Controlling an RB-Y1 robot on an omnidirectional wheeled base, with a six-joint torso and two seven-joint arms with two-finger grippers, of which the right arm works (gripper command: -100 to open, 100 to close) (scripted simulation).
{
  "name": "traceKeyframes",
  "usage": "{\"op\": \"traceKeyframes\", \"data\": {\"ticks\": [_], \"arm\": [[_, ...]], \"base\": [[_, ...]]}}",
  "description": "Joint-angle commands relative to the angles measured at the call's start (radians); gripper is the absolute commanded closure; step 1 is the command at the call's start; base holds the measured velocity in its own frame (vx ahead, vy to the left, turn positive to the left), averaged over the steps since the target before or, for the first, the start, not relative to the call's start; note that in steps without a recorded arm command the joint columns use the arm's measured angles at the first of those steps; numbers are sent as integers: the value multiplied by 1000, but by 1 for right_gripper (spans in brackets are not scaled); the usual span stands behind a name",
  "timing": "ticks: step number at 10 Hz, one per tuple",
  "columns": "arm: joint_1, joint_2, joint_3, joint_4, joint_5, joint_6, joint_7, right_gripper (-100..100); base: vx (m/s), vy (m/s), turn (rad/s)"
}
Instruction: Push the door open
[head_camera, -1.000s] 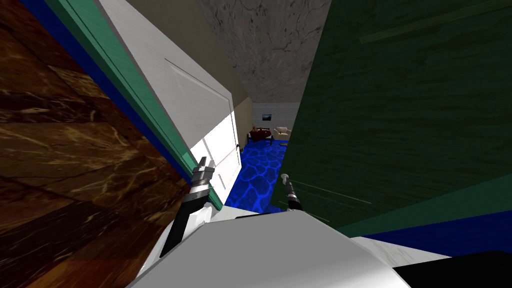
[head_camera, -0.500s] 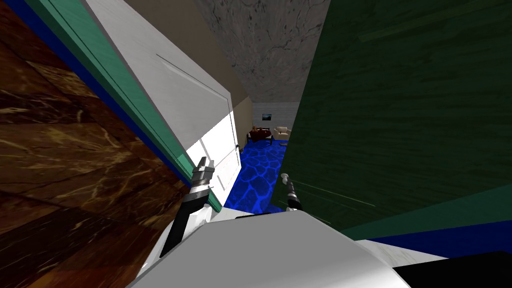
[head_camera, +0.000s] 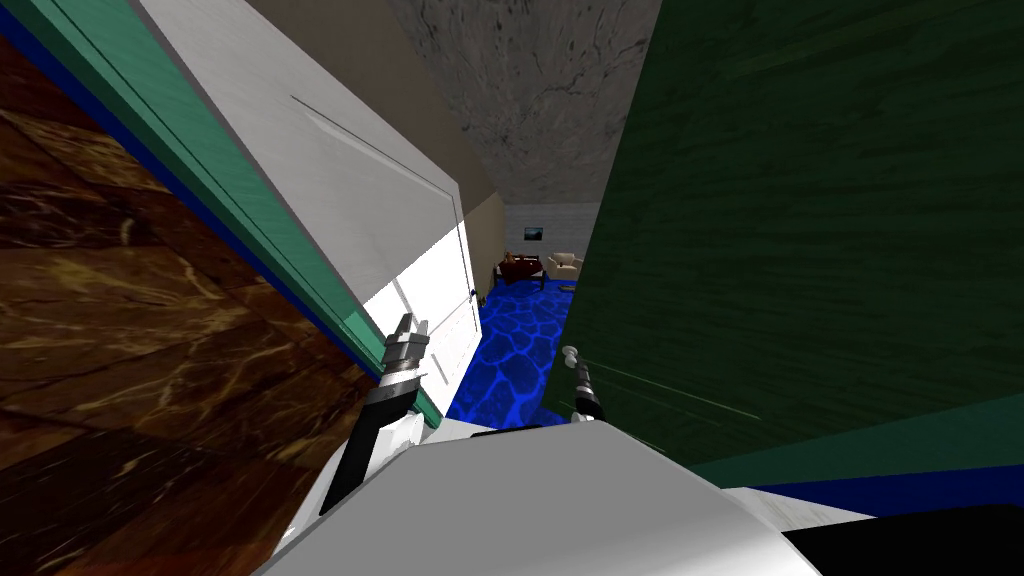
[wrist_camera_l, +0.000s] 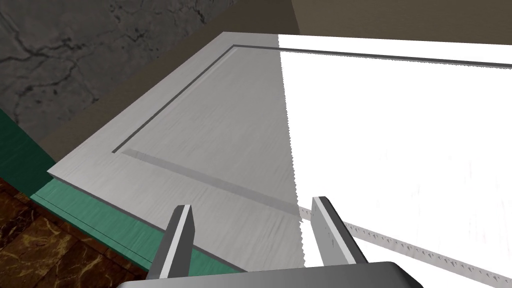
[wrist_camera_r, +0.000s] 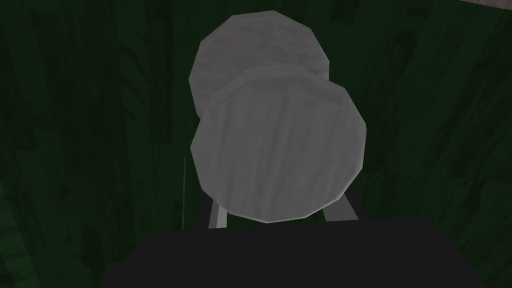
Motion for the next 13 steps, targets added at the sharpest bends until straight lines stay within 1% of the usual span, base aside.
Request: {"op": "traceKeyframes", "data": {"ticks": [1,2,3,4,7,11,12,13], "arm": [[-8,-2,-6,0,-6,-4,-39,100],[-15,1,-12,6,-14,-7,-73,100],[-15,1,-12,6,-14,-7,-81,100],[-2,-9,-18,13,-4,-7,-39,-100],[9,-24,-28,27,16,-18,22,-100],[32,-56,-48,55,57,-41,136,-100],[32,-56,-48,55,57,-41,144,-100],[38,-65,-54,63,69,-48,179,-100]], "base": [[43,-17,-1],[42,-16,-9],[34,-17,-9],[14,24,-4],[1,77,-15],[2,95,-11],[9,68,-11],[15,56,-6]]}}
